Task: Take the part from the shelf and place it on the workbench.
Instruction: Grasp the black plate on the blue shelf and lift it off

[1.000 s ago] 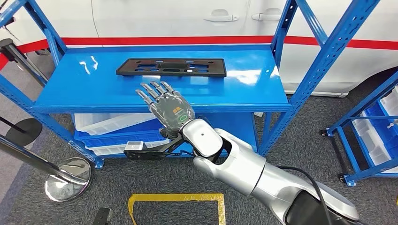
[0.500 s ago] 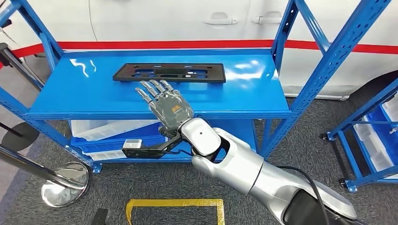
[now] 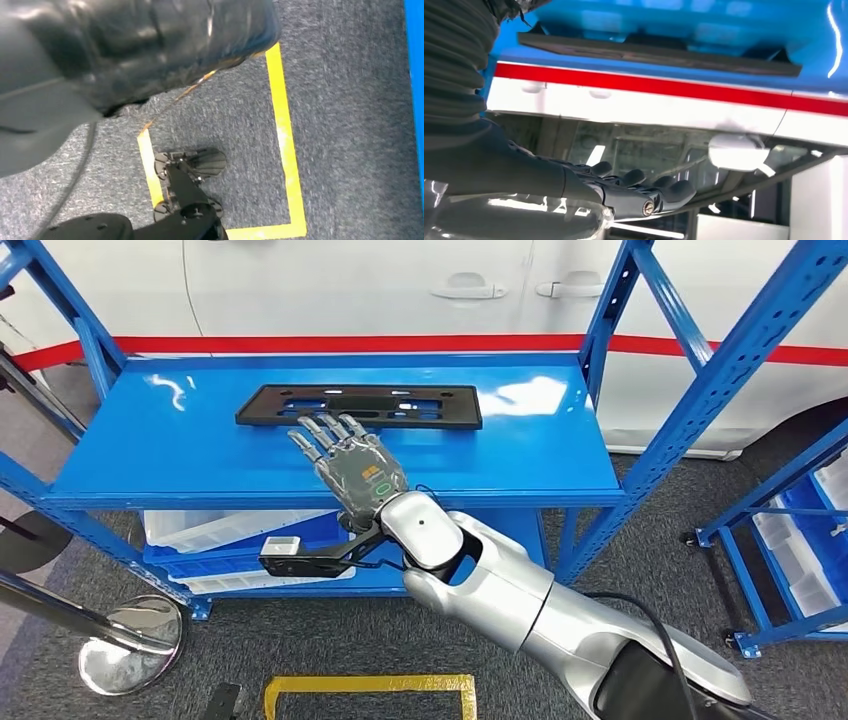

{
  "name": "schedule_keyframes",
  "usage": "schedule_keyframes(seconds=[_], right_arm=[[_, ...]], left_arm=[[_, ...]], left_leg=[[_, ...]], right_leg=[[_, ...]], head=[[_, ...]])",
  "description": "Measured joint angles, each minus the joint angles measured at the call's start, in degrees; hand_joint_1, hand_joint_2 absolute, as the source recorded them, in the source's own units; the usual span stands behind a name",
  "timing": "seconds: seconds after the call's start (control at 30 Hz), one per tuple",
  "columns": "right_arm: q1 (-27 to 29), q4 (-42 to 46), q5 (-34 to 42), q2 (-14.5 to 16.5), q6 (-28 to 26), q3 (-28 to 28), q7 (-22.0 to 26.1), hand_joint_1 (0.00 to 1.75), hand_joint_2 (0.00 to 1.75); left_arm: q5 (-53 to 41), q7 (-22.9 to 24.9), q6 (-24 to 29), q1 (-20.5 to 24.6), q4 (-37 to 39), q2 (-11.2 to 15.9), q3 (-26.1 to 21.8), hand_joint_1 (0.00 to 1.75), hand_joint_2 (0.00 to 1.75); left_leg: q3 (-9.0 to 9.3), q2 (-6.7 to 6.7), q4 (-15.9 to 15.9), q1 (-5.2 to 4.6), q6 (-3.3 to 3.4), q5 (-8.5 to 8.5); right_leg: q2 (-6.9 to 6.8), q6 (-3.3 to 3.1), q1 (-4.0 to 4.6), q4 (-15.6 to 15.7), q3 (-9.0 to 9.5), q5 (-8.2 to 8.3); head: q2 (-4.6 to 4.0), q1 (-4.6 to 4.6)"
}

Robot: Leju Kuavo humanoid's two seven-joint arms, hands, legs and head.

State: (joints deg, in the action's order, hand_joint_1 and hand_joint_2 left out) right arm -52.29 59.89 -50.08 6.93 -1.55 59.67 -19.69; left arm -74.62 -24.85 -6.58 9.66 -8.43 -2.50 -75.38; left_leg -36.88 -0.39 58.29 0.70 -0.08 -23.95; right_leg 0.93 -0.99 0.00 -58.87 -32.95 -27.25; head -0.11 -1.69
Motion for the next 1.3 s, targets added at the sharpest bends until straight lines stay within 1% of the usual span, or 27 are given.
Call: schedule_keyframes(seconds=[0.07, 0.1, 0.13, 0.2, 0.23, 0.27, 0.3, 0.37, 0.4, 0.43, 0.53, 0.6, 0.63, 0.7, 0.73, 0.77, 0.8, 0.87, 0.9, 0.97, 1.03, 1.1, 1.13, 1.2, 1.23, 1.27, 1.3], right_arm=[[0.02, -0.24, 0.02, -0.03, 0.69, 0.00, -0.19, 0.00, 1.75], [0.01, -0.34, 0.02, -0.05, 1.06, 0.00, -0.35, 0.00, 1.75], [0.04, -0.46, 0.04, -0.08, 1.37, 0.00, -0.50, 0.00, 1.75], [0.30, -0.77, 0.13, -0.15, 1.87, 0.00, -0.70, 0.00, 1.75], [0.56, -0.96, 0.24, -0.22, 2.04, 0.00, -0.72, 0.00, 1.75], [0.83, -1.15, 0.37, -0.28, 2.22, 0.00, -0.73, 0.00, 1.75], [1.04, -1.34, 0.50, -0.33, 2.37, 0.00, -0.74, 0.00, 1.75], [1.24, -1.69, 0.70, -0.37, 2.57, 0.00, -0.75, 0.00, 1.75], [1.23, -1.85, 0.76, -0.37, 2.65, 0.00, -0.75, 0.00, 1.75], [1.23, -1.99, 0.85, -0.37, 2.73, 0.00, -0.78, 0.00, 1.75], [1.30, -2.50, 1.13, -0.47, 3.23, 0.00, -1.30, 0.00, 1.75], [1.23, -2.93, 1.24, -0.58, 3.71, 0.00, -1.81, 0.00, 1.75], [1.20, -3.15, 1.29, -0.61, 4.02, 0.00, -2.02, 0.00, 1.75], [1.33, -3.67, 1.44, -0.70, 4.53, 0.00, -2.30, 0.00, 1.75], [1.52, -3.92, 1.50, -0.77, 4.65, 0.00, -2.40, 0.00, 1.75], [1.69, -4.16, 1.55, -0.85, 4.68, 0.00, -2.44, 0.00, 1.75], [1.78, -4.37, 1.58, -0.93, 4.68, 0.00, -2.46, 0.00, 1.75], [1.82, -4.67, 1.58, -1.05, 4.68, 0.00, -2.59, 0.00, 1.75], [1.77, -4.80, 1.58, -1.10, 4.72, 0.00, -2.73, 0.00, 1.75], [1.72, -5.04, 1.57, -1.15, 4.84, 0.00, -3.13, 0.00, 0.87], [1.72, -5.27, 1.57, -1.18, 5.25, 0.00, -3.64, 0.00, 0.00], [1.67, -5.54, 1.58, -1.25, 5.89, 0.00, -4.11, 0.00, 0.00], [1.64, -5.68, 1.58, -1.31, 6.21, 0.00, -4.27, 0.00, 0.00], [1.76, -6.10, 1.62, -1.50, 6.59, 0.00, -4.48, 0.00, 0.00], [1.90, -6.35, 1.68, -1.63, 6.72, 0.00, -4.55, 0.00, 0.00], [2.05, -6.61, 1.75, -1.77, 6.81, 0.00, -4.64, 0.00, 0.44], [2.14, -6.87, 1.85, -1.92, 6.94, 0.00, -4.73, 0.00, 0.87]], left_arm=[[-0.17, 0.02, 0.06, -0.17, 0.01, 0.01, 0.00, 0.00, 0.00], [-0.24, 0.03, 0.07, -0.22, 0.01, 0.01, -0.01, 0.00, 0.00], [-0.31, 0.06, 0.07, -0.26, 0.01, 0.01, -0.01, 0.00, 0.00], [-0.37, 0.12, 0.08, -0.25, 0.01, 0.04, -0.04, 0.00, 0.00], [-0.40, 0.18, 0.09, -0.30, 0.01, 0.07, -0.05, 0.00, 0.00], [-0.42, 0.24, 0.12, -0.38, 0.01, 0.08, -0.08, 0.00, 0.00], [-0.42, 0.32, 0.15, -0.48, 0.01, 0.09, -0.10, 0.00, 0.00], [-0.45, 0.45, 0.22, -0.67, 0.02, 0.07, -0.14, 0.00, 0.00], [-0.47, 0.51, 0.25, -0.66, 0.02, 0.04, -0.17, 0.00, 0.00], [-0.49, 0.55, 0.26, -0.62, 0.03, 0.02, -0.22, 0.00, 0.00], [-0.72, 0.61, 0.30, -0.57, 0.03, 0.03, -0.37, 0.00, 0.00], [-0.86, 0.61, 0.33, -0.59, 0.04, 0.04, -0.39, 0.00, 0.00], [-0.90, 0.61, 0.34, -0.59, 0.05, 0.04, -0.40, 0.00, 0.00], [-0.97, 0.61, 0.33, -0.57, 0.05, 0.05, -0.41, 0.00, 0.00], [-0.98, 0.61, 0.34, -0.65, 0.05, 0.06, -0.43, 0.00, 0.00], [-0.98, 0.61, 0.34, -0.75, 0.05, 0.07, -0.44, 0.00, 0.00], [-0.98, 0.61, 0.35, -0.83, 0.05, 0.07, -0.45, 0.00, 0.00], [-1.01, 0.62, 0.36, -0.86, 0.06, 0.07, -0.47, 0.00, 0.00], [-1.07, 0.62, 0.34, -0.78, 0.07, 0.06, -0.49, 0.00, 0.00], [-1.30, 0.62, 0.33, -0.61, 0.08, 0.05, -0.54, 0.00, 0.00], [-1.49, 0.61, 0.33, -0.59, 0.08, 0.05, -0.66, 0.00, 0.00], [-1.60, 0.59, 0.33, -0.70, 0.08, 0.05, -0.81, 0.00, 0.00], [-1.65, 0.57, 0.33, -0.70, 0.08, 0.05, -0.89, 0.00, 0.00], [-1.77, 0.57, 0.33, -0.62, 0.08, 0.08, -1.10, 0.00, 0.00], [-1.83, 0.57, 0.34, -0.61, 0.08, 0.10, -1.22, 0.00, 0.00], [-1.90, 0.58, 0.35, -0.64, 0.08, 0.12, -1.33, 0.00, 0.00], [-1.95, 0.59, 0.36, -0.69, 0.08, 0.15, -1.42, 0.00, 0.00]], left_leg=[[0.69, 0.03, -0.39, 0.14, 0.74, -0.20], [1.17, 0.06, -0.65, 0.20, 1.14, -0.33], [1.59, 0.08, -0.78, 0.16, 1.48, -0.52], [2.12, 0.09, -0.78, -0.09, 1.98, -1.02], [2.39, 0.07, -0.76, -0.21, 2.10, -1.28], [2.73, 0.03, -0.73, -0.32, 2.15, -1.59], [3.17, -0.02, -0.71, -0.41, 2.14, -1.92], [4.13, -0.10, -0.67, -0.56, 1.98, -2.67], [4.39, -0.12, -0.59, -0.64, 1.80, -3.01], [4.48, -0.12, -0.57, -0.64, 1.60, -3.26], [4.60, -0.02, -0.75, -0.50, 0.74, -3.76], [4.02, 0.08, 1.07, -0.42, 0.11, -4.89], [2.68, 0.11, 3.70, -0.30, -0.21, -6.02], [-1.82, 0.11, 11.21, -0.01, -0.85, -8.41], [-3.86, 0.11, 14.01, 0.15, -1.11, -8.74], [-5.04, 0.12, 14.90, 0.30, -1.33, -8.00], [-5.01, 0.12, 13.45, 0.45, -1.49, -6.16], [-2.37, 0.16, 6.21, 0.69, -1.73, -1.38], [-0.81, 0.12, 2.69, 0.63, -1.65, 0.02], [0.65, 0.03, -0.29, 0.37, -1.05, 0.28], [0.87, 0.00, -0.50, 0.27, -0.12, -0.10], [1.47, 0.04, -0.75, 0.33, 0.74, -0.43], [1.83, 0.06, -0.87, 0.35, 1.15, -0.61], [2.35, 0.07, -0.87, 0.14, 1.79, -1.12], [2.58, 0.06, -0.85, 0.04, 1.94, -1.37], [2.87, 0.03, -0.84, -0.04, 2.02, -1.65], [3.23, -0.01, -0.82, -0.10, 2.02, -1.94]], right_leg=[[-0.15, 0.55, -0.06, -0.81, -0.11, -0.71], [-0.22, 0.74, -0.06, -2.77, -0.95, -1.65], [-0.30, 0.83, -0.09, -5.89, -2.56, -2.90], [-0.33, 0.81, -0.08, -13.57, -7.15, -5.36], [-0.33, 0.74, -0.08, -16.05, -9.04, -5.56], [-0.33, 0.60, -0.05, -16.48, -9.93, -4.65], [-0.33, 0.37, 0.00, -14.67, -9.66, -2.67], [-0.33, -0.39, 0.35, -6.97, -6.73, 2.20], [-0.35, -0.70, 0.51, -3.48, -5.22, 3.50], [-0.35, -0.93, 0.71, -1.28, -4.23, 4.02], [-0.20, -1.33, 0.77, 0.31, -3.24, 3.55], [-0.21, -1.74, 0.40, 1.11, -2.23, 3.46], [-0.25, -1.92, 0.24, 1.39, -1.73, 3.33], [-0.31, -2.10, 0.23, 1.47, -1.19, 2.85], [-0.28, -2.09, 0.21, 1.44, -0.96, 2.58], [-0.22, -2.03, 0.17, 1.39, -0.68, 2.27], [-0.16, -1.91, 0.10, 1.30, -0.30, 1.92], [-0.06, -1.42, -0.03, 1.05, 0.58, 1.01], [-0.03, -1.08, 0.00, 0.88, 0.88, 0.58], [-0.02, -0.49, 0.15, 0.82, 1.07, 0.07], [-0.05, 0.02, 0.16, 0.93, 1.11, -0.27], [-0.18, 0.50, 0.06, -0.96, 0.48, -1.46], [-0.26, 0.65, 0.03, -3.52, -0.75, -2.60], [-0.35, 0.67, -0.06, -11.70, -5.35, -5.38], [-0.35, 0.65, -0.07, -15.26, -7.76, -6.11], [-0.35, 0.59, -0.09, -17.16, -9.47, -5.88], [-0.35, 0.48, -0.09, -16.65, -9.96, -4.42]], head=[[0.00, 0.09], [0.00, 0.16], [0.00, 0.20], [0.00, 0.21], [0.00, 0.20], [0.00, 0.20], [0.00, 0.21], [0.00, 0.19], [0.00, 0.18], [0.00, 0.15], [0.00, 0.17], [0.00, 0.05], [0.00, -0.02], [0.00, -0.14], [0.00, -0.14], [0.00, -0.14], [0.00, -0.14], [0.00, -0.13], [0.00, -0.19], [0.00, -0.17], [0.00, -0.05], [0.00, 0.07], [0.00, 0.09], [0.00, 0.13], [0.00, 0.13], [0.00, 0.12], [0.00, 0.13]])
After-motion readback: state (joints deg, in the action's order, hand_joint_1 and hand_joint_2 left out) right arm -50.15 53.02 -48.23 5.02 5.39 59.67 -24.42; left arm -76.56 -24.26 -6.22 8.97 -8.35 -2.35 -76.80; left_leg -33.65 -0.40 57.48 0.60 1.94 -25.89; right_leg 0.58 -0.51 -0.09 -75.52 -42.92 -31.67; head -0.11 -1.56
